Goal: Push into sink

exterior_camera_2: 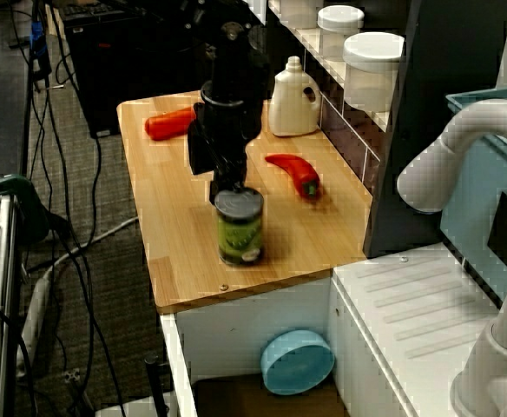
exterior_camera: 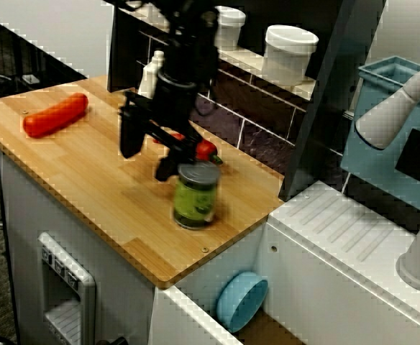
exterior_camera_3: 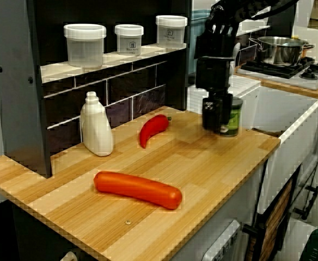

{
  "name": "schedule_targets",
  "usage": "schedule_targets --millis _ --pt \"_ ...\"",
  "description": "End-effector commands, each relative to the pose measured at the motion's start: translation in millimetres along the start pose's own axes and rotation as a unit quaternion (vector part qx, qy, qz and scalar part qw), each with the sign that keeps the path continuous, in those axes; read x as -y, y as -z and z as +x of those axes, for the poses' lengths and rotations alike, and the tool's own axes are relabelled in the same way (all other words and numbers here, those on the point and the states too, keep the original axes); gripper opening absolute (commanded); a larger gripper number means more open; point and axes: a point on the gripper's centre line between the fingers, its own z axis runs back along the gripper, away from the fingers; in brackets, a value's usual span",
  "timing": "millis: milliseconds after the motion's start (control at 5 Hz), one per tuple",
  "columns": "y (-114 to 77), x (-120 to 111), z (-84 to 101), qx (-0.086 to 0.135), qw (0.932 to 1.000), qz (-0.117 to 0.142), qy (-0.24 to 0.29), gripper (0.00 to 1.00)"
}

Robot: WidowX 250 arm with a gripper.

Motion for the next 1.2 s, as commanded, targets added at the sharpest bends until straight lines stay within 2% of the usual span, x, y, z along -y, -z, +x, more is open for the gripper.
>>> schedule_targets --millis 0,200,600,800,1000 --pt "-25.1 39 -4.1 -0.045 0.9980 -0.042 0.013 1.00" --pt "-28.2 38 -2.2 -0.061 0.9967 -0.054 0.002 1.00" --pt "-27.0 37 -15.0 -0.085 0.9941 -0.066 0.000 1.00" --pt "-28.2 39 -20.6 -0.082 0.9944 -0.066 0.005 1.00" --pt "-24.5 28 -17.9 -0.075 0.9952 -0.062 -0.004 1.00"
